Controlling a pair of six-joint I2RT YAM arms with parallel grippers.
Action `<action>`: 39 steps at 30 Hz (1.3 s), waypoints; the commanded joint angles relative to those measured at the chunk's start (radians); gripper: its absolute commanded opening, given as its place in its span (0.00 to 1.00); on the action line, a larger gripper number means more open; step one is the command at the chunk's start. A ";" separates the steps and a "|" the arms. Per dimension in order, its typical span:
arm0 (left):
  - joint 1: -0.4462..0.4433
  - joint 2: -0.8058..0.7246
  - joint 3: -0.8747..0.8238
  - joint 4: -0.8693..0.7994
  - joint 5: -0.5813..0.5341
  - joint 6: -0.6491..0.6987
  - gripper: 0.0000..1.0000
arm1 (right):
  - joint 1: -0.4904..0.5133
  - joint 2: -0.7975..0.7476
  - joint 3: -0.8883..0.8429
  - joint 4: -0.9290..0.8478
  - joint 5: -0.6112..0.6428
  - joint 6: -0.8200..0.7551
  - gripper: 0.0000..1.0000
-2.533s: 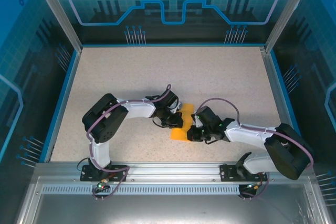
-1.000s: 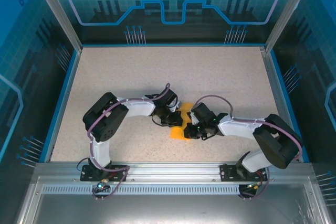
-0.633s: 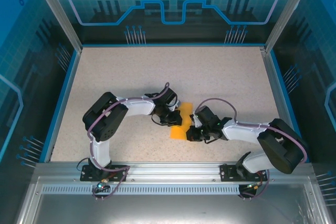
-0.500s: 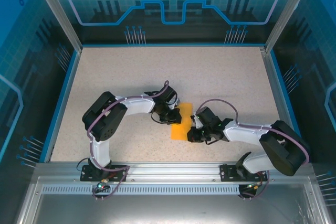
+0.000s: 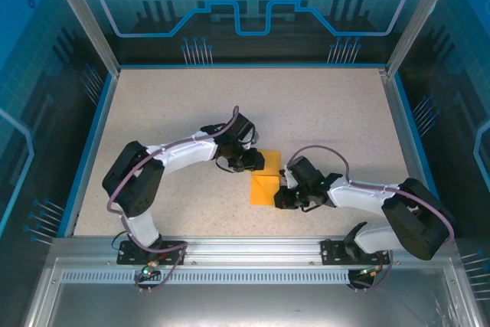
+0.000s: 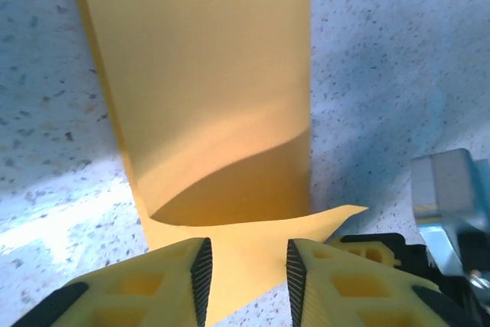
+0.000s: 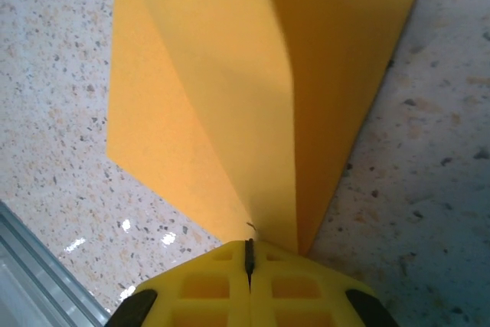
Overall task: Fold a paper plane with a square sheet of paper (pick it up from the middle)
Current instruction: Fold the triangle a second time at the center of the table.
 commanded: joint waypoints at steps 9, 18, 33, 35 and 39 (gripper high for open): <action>-0.069 -0.094 -0.216 0.227 -0.046 -0.269 0.45 | -0.048 -0.095 0.055 -0.054 -0.023 -0.043 0.12; -0.094 -0.040 -0.265 0.339 -0.040 -0.298 0.46 | -0.107 -0.087 0.061 -0.061 0.005 -0.049 0.17; -0.094 -0.010 -0.272 0.353 -0.033 -0.267 0.47 | -0.119 -0.011 0.077 -0.022 0.024 -0.063 0.18; -0.095 -0.010 -0.272 0.352 -0.032 -0.266 0.47 | -0.124 -0.002 0.075 -0.018 0.028 -0.060 0.14; -0.095 -0.020 -0.281 0.351 -0.040 -0.274 0.50 | -0.130 0.015 0.072 -0.009 0.028 -0.057 0.07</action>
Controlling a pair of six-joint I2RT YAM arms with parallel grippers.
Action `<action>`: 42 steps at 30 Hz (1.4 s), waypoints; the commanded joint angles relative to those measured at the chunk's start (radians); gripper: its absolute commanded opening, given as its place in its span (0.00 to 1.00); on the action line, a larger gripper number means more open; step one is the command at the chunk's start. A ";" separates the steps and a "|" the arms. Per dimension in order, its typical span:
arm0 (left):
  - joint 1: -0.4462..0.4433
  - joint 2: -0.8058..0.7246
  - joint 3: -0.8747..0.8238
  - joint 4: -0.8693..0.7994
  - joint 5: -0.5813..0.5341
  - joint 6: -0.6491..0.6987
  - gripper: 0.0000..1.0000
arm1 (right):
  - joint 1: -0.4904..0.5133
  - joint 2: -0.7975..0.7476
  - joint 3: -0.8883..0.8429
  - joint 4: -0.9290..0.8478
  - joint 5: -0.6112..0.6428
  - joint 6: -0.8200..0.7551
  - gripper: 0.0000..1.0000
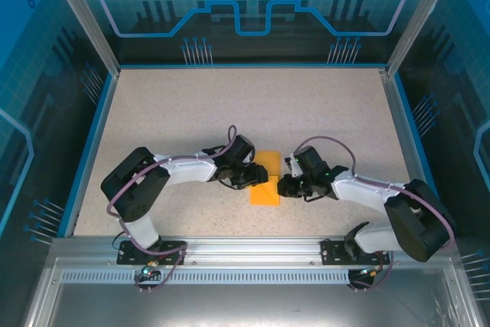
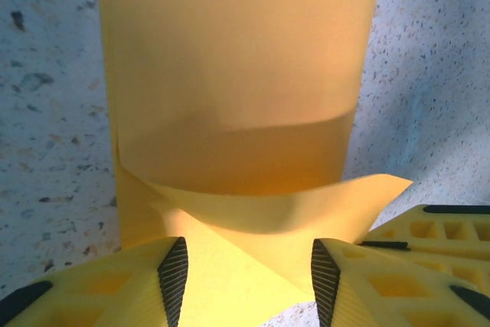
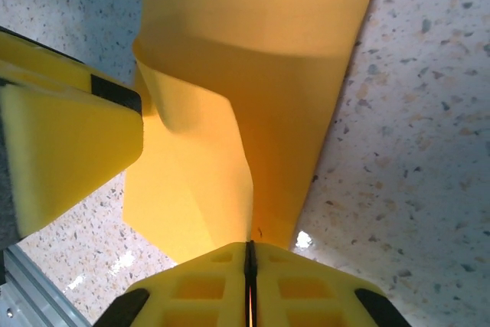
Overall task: Fold a paper plane with a square sheet of paper (pick it up from the middle)
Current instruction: Fold the triangle a second time at the center of the table.
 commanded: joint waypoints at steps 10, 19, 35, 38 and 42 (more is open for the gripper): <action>-0.009 0.005 -0.043 0.070 0.015 -0.039 0.50 | -0.043 0.021 -0.025 0.028 0.008 0.005 0.02; -0.012 0.024 -0.035 0.120 0.026 -0.071 0.50 | -0.056 0.029 -0.052 0.050 -0.004 0.007 0.01; -0.012 0.036 -0.010 0.131 0.030 -0.085 0.23 | -0.059 0.017 -0.048 0.056 -0.026 0.004 0.02; -0.012 0.030 -0.008 0.125 0.031 -0.083 0.19 | -0.059 0.012 -0.043 0.053 -0.030 0.005 0.03; -0.012 0.024 -0.004 0.123 0.035 -0.082 0.13 | -0.059 0.005 -0.039 0.043 -0.036 0.002 0.05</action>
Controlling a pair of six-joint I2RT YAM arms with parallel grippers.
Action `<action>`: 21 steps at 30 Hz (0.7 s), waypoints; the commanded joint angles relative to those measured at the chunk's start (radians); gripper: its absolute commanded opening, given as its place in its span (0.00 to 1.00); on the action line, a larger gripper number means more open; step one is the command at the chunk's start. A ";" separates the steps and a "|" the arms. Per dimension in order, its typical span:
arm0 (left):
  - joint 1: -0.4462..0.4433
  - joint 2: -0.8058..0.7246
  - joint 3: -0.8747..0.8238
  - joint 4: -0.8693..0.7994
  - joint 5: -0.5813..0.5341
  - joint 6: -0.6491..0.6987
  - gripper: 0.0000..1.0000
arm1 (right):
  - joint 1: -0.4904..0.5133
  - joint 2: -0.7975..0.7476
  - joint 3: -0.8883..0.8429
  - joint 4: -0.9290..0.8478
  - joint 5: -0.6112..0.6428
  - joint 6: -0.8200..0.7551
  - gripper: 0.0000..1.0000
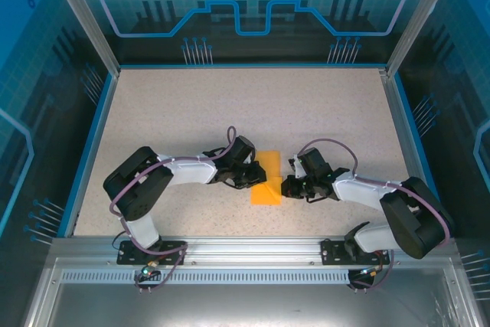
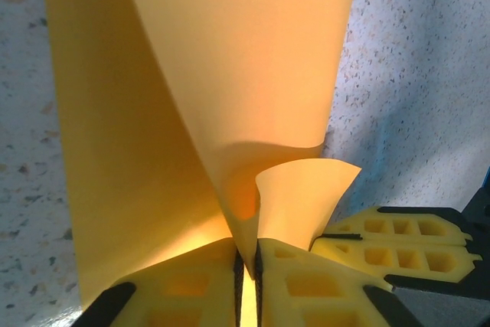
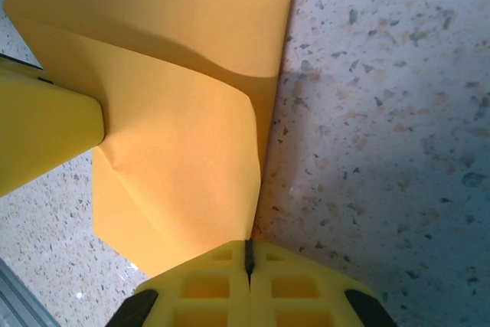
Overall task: Fold a paper plane with a square sheet of paper (pick it up from the middle)
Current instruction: Fold the triangle a second time at the center of the table, then turn over the paper at the center of the table.
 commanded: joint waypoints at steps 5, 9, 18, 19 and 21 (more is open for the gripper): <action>-0.006 -0.005 0.026 -0.002 0.032 0.003 0.06 | -0.012 -0.040 0.015 -0.040 -0.009 -0.008 0.09; -0.005 -0.027 0.023 -0.004 0.035 0.002 0.05 | -0.013 -0.060 0.014 -0.056 0.000 -0.006 0.19; 0.023 -0.097 0.026 0.011 0.079 -0.014 0.02 | -0.105 -0.129 -0.081 0.195 -0.188 0.191 0.47; 0.027 -0.106 0.029 0.011 0.087 -0.013 0.02 | -0.111 -0.135 -0.088 0.222 -0.206 0.217 0.49; 0.035 -0.124 0.036 0.005 0.099 -0.014 0.02 | -0.114 -0.147 -0.099 0.264 -0.226 0.263 0.55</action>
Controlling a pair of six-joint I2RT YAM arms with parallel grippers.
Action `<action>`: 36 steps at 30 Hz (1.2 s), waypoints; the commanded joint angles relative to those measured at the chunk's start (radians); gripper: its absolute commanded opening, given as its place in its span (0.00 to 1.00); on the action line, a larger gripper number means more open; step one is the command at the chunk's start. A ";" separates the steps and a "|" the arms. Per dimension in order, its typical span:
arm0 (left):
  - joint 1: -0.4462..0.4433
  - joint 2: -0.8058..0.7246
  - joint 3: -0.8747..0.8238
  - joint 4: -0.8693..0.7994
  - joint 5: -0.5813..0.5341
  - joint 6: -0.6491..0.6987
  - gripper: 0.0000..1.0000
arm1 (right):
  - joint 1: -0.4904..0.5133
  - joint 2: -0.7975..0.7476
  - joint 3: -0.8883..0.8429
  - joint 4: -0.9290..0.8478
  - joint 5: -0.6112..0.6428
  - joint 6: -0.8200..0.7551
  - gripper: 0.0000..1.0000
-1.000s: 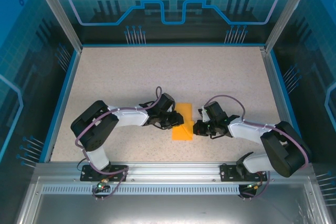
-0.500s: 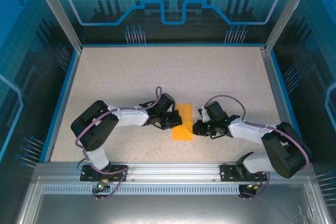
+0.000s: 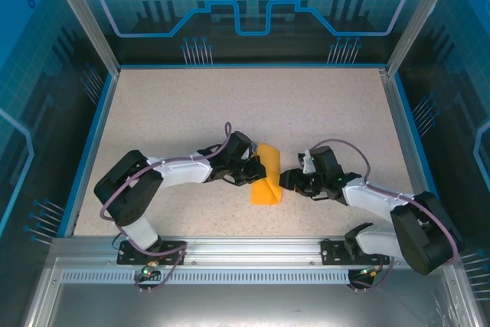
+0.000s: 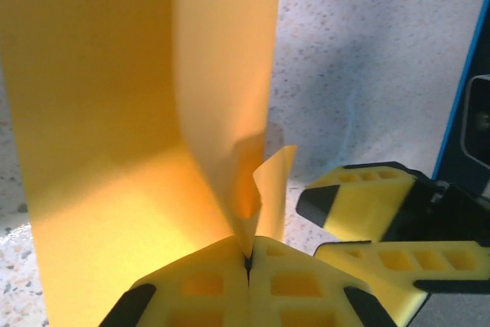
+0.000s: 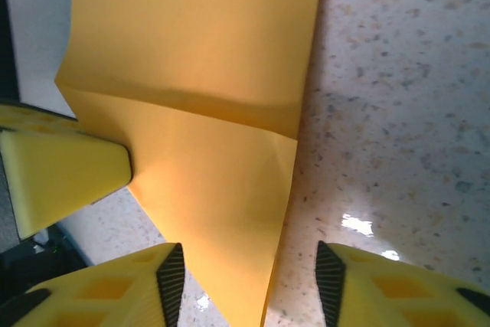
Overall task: Fold a paper plane with a square sheet of paper (pick it up from the middle)
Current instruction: Turn over the paper at the center of the table.
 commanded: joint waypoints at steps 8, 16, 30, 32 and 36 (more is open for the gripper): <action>0.051 -0.136 0.052 0.001 0.095 -0.028 0.03 | -0.019 -0.067 -0.053 0.262 -0.103 0.278 0.72; 0.082 -0.198 0.074 0.000 0.132 -0.040 0.04 | -0.022 -0.131 -0.117 0.384 -0.060 0.472 0.79; 0.113 -0.213 -0.003 0.132 0.157 -0.108 0.04 | -0.024 -0.167 -0.118 0.599 -0.054 0.708 0.69; 0.116 -0.213 -0.008 0.134 0.158 -0.106 0.04 | -0.025 -0.179 -0.111 0.579 -0.053 0.701 0.65; 0.121 -0.217 -0.023 0.140 0.168 -0.099 0.04 | -0.033 -0.195 -0.112 0.570 -0.055 0.706 0.57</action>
